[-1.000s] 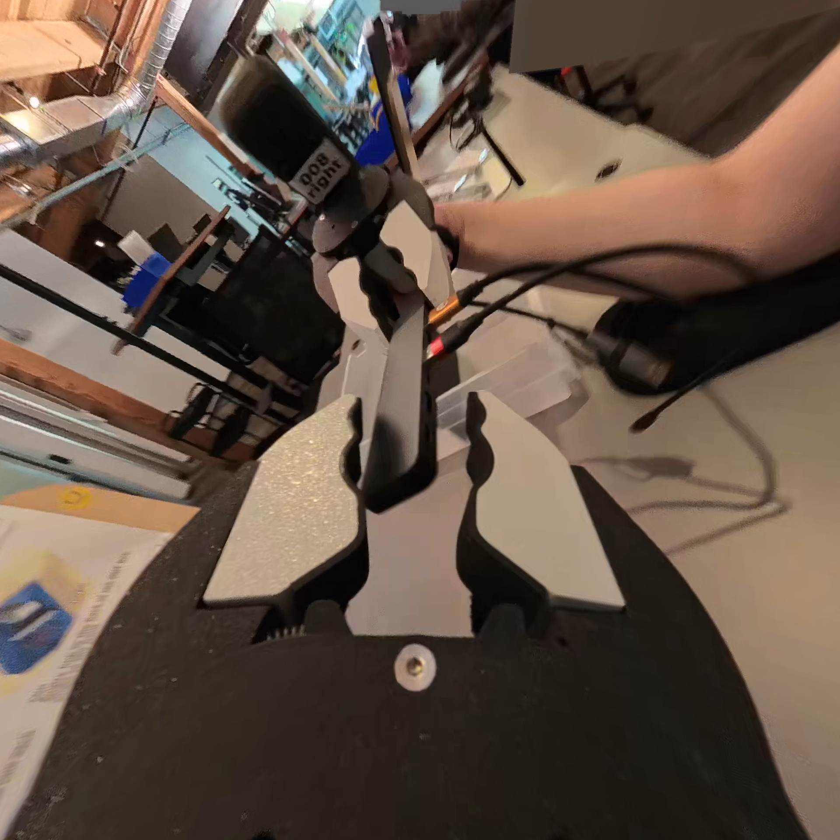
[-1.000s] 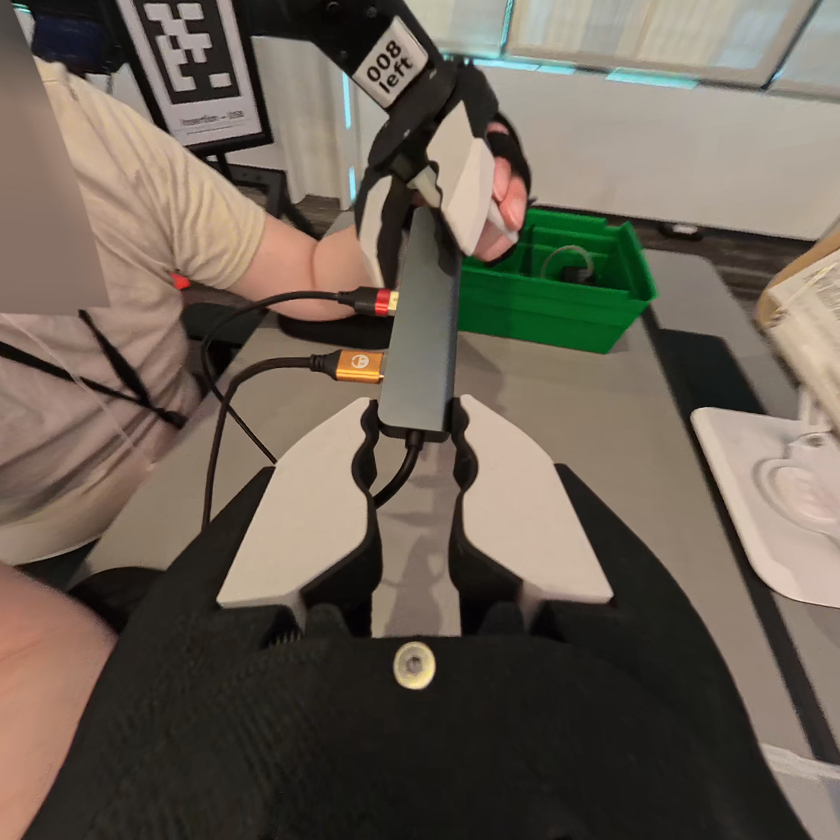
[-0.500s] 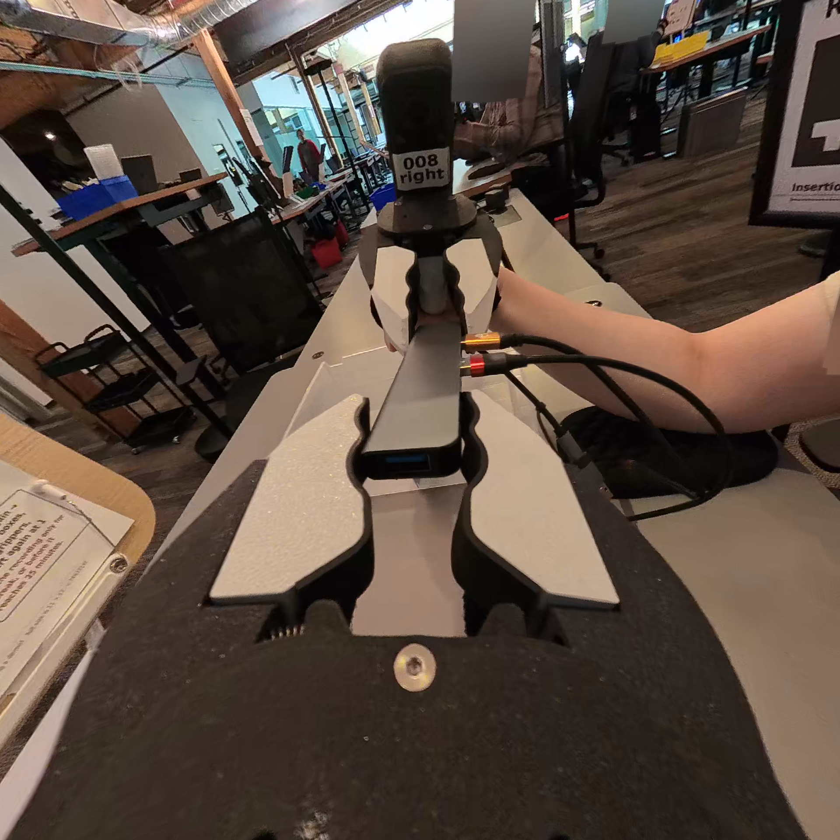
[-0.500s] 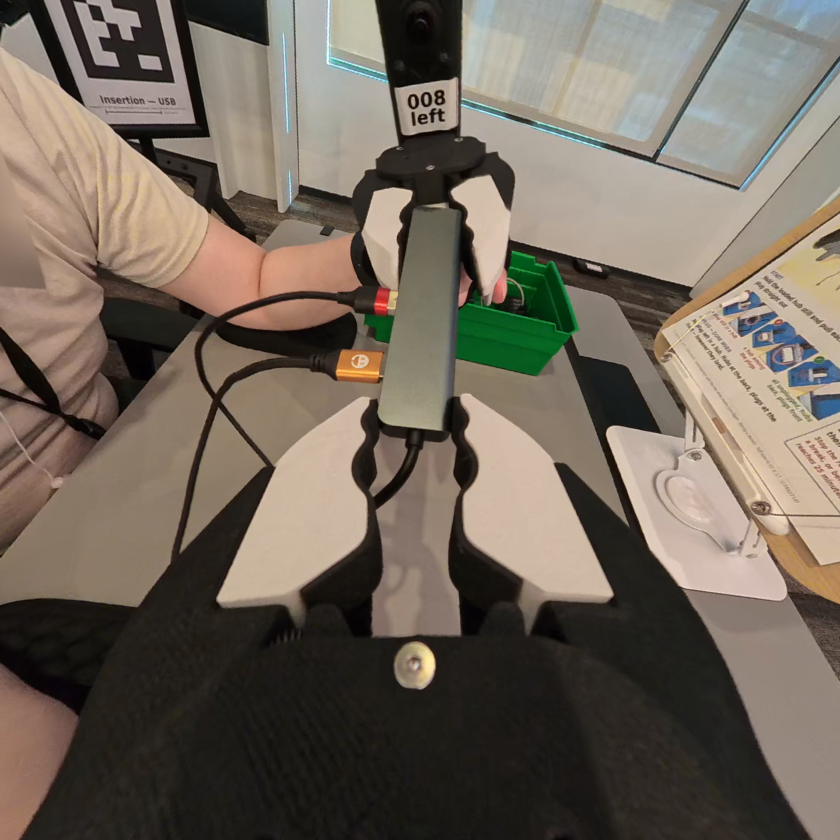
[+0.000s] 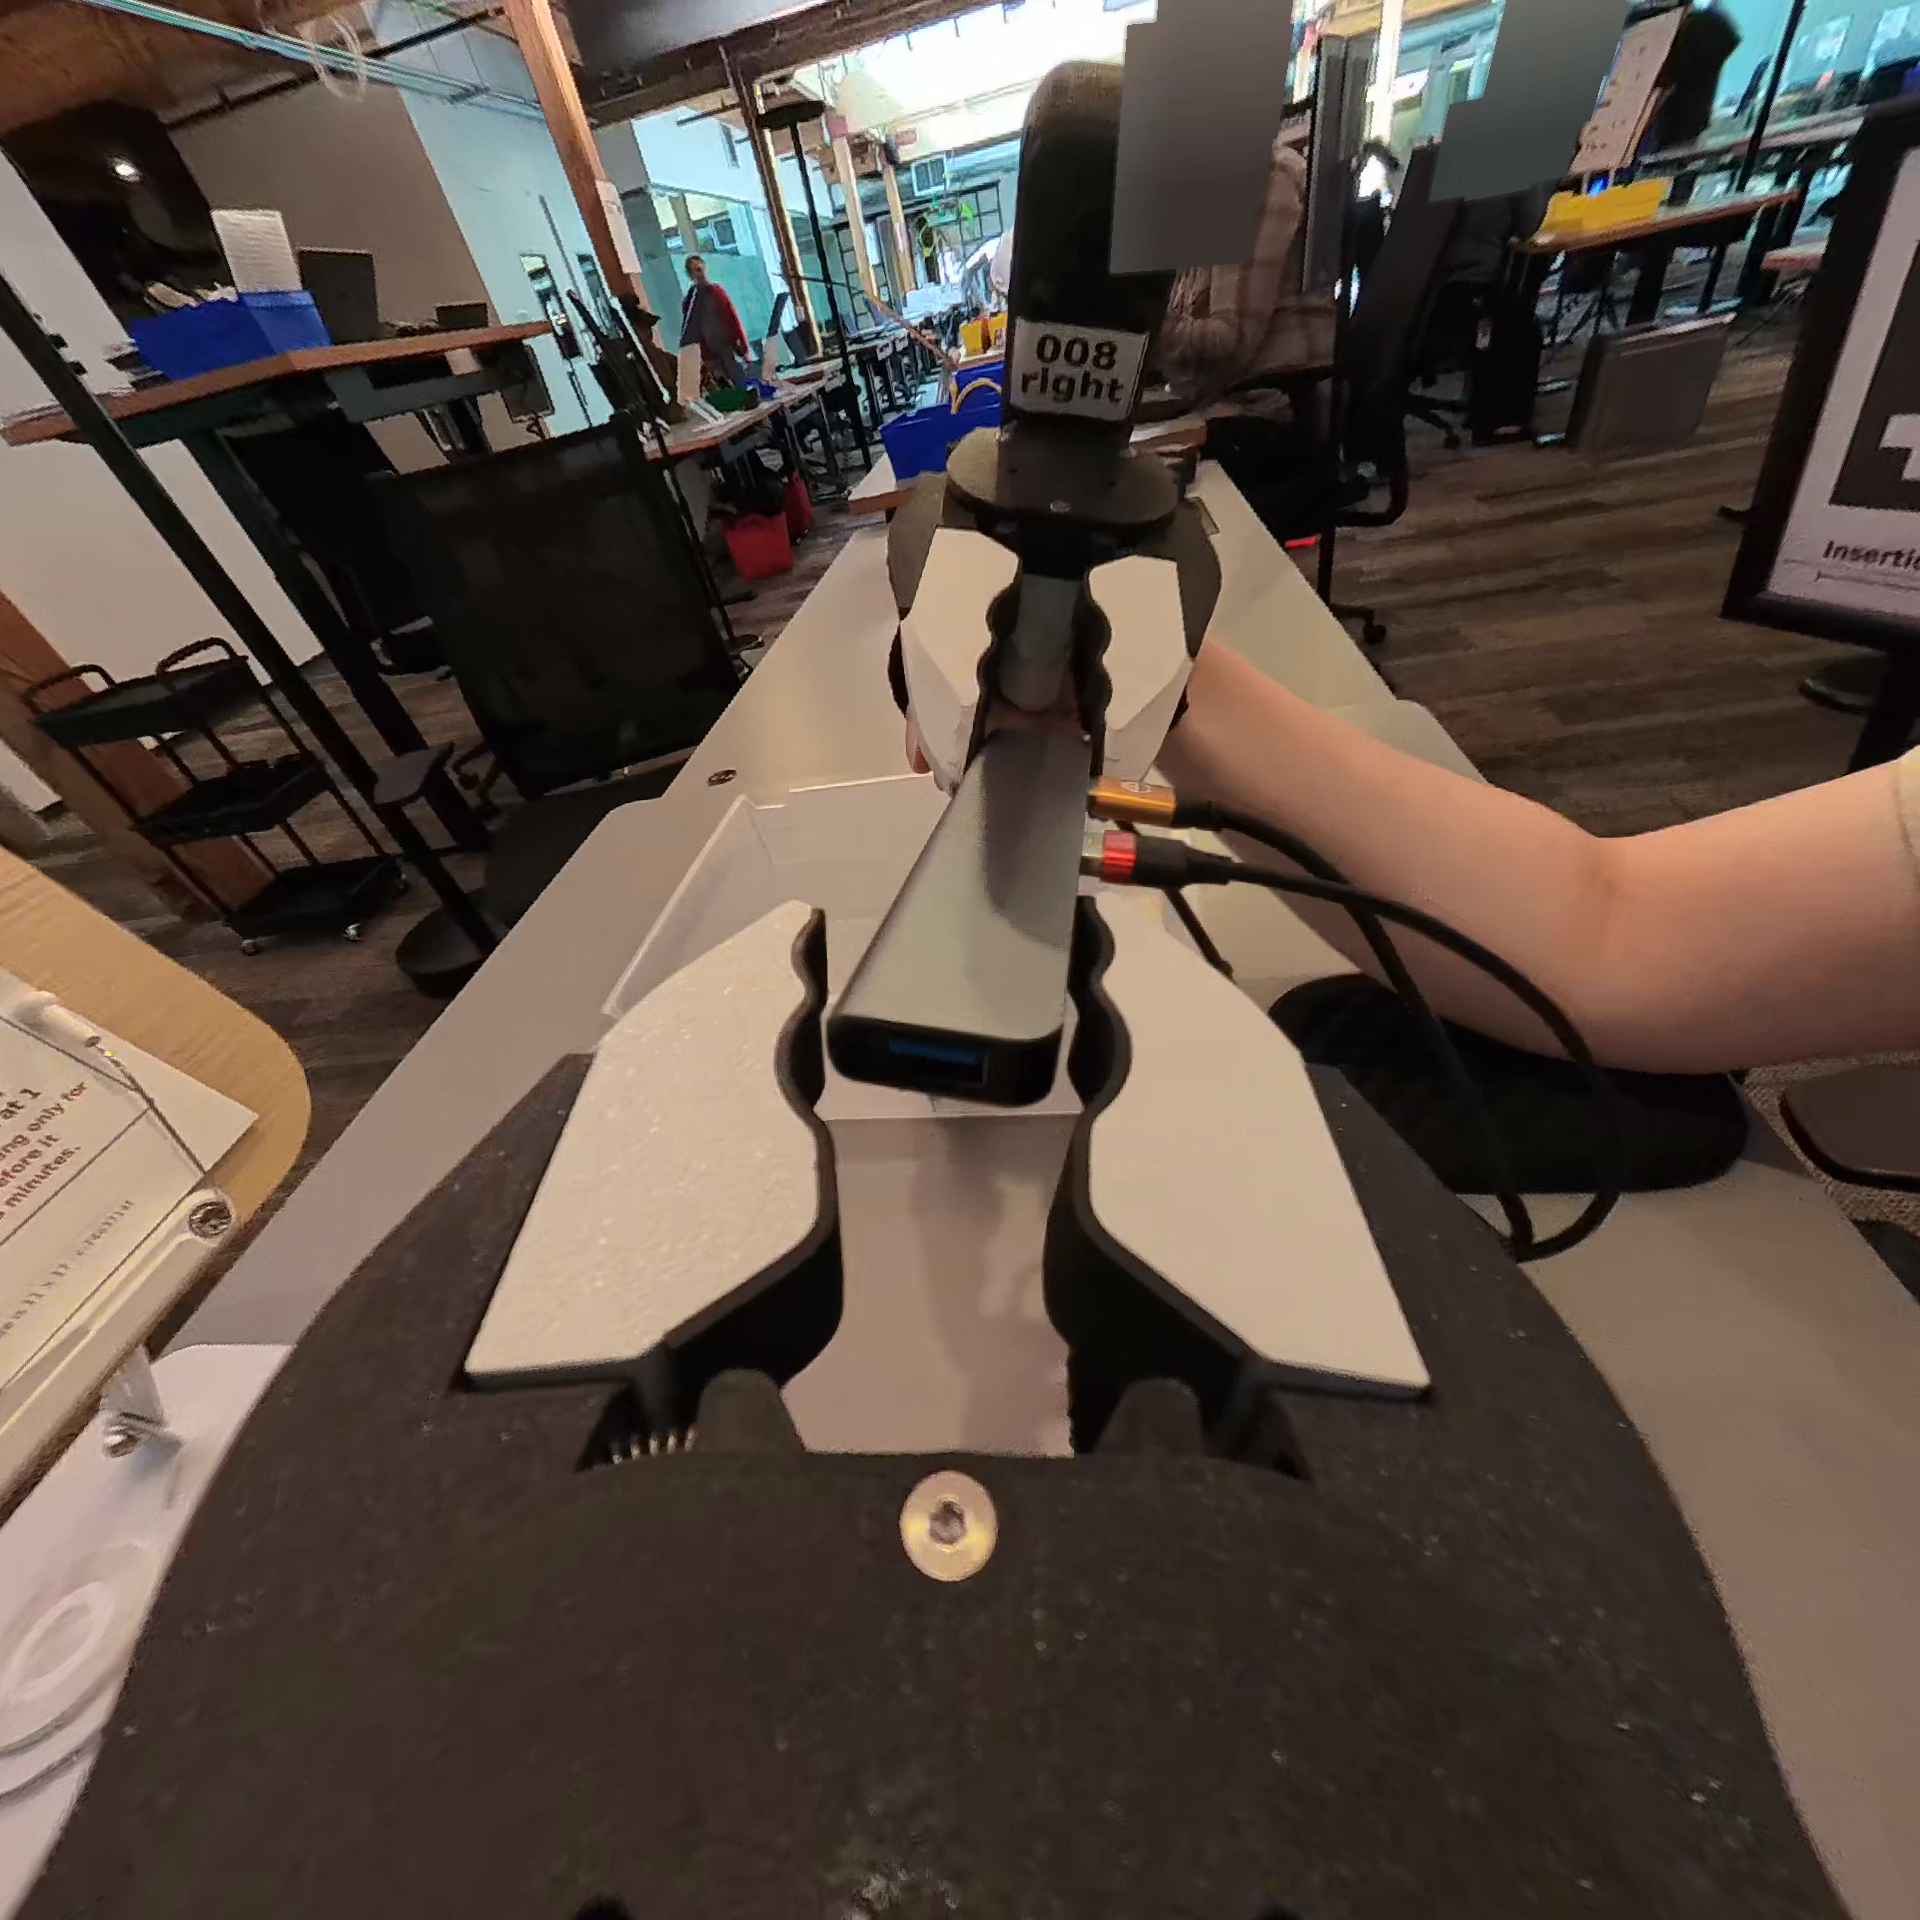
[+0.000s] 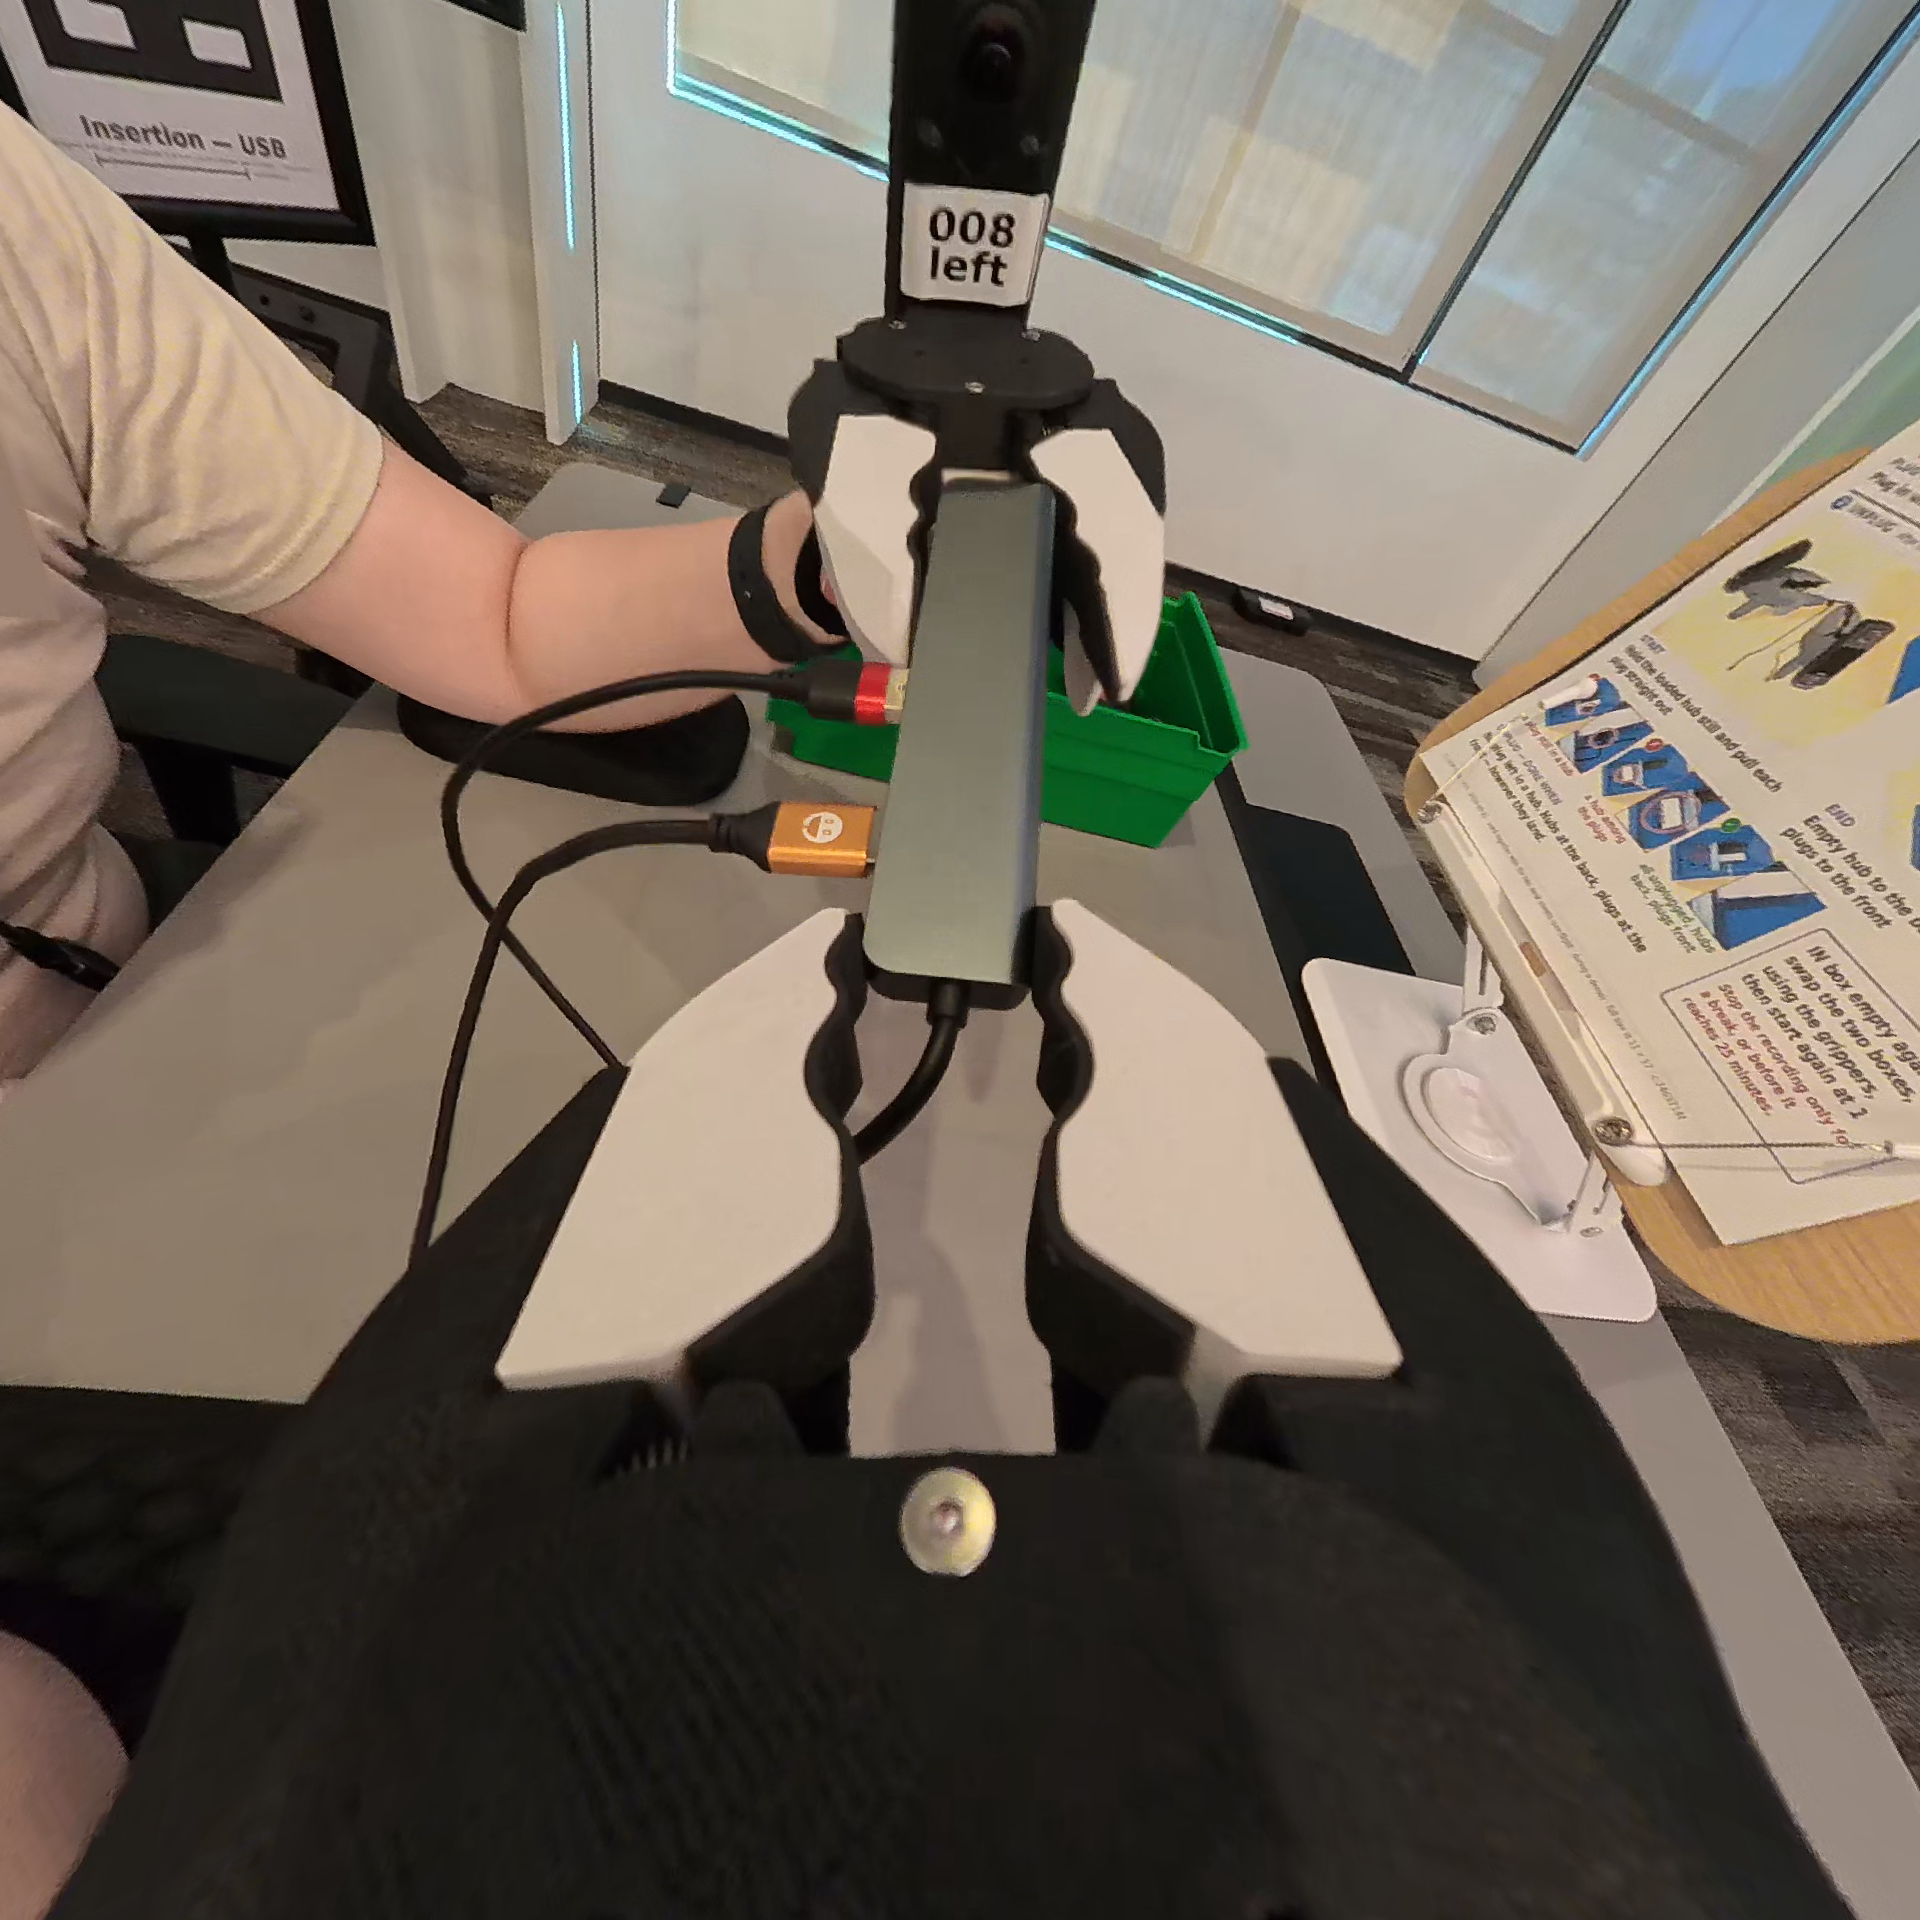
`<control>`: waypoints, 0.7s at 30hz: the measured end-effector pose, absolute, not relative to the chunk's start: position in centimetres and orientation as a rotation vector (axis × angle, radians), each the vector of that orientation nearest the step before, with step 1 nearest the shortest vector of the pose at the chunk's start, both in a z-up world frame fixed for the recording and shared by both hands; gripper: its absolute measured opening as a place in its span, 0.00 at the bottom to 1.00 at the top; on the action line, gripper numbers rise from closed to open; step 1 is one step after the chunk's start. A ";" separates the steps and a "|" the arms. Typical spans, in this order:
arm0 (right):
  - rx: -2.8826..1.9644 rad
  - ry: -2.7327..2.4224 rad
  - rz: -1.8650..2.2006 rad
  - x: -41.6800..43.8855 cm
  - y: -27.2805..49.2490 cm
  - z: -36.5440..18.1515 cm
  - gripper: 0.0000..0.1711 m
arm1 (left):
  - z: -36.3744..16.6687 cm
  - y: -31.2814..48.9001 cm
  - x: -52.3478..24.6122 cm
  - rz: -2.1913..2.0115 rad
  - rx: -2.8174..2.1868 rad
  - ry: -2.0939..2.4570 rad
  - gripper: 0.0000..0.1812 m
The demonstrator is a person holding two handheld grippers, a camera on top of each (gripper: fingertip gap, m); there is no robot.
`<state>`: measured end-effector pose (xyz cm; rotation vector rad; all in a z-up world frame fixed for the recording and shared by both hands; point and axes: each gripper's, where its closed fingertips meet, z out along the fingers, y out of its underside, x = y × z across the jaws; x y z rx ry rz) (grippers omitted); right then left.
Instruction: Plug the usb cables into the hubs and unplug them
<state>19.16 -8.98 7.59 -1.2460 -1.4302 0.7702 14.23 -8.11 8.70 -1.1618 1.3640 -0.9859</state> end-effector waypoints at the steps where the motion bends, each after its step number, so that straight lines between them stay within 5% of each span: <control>1: -1.256 -1.431 0.754 19.2 -8.8 7.5 0.19 | 8.6 -8.0 14.2 -0.959 -1.159 1.372 0.23; 21: -1.249 -1.476 0.697 19.3 -8.7 6.5 0.19 | 7.3 -8.2 14.7 -0.772 -1.117 1.503 0.21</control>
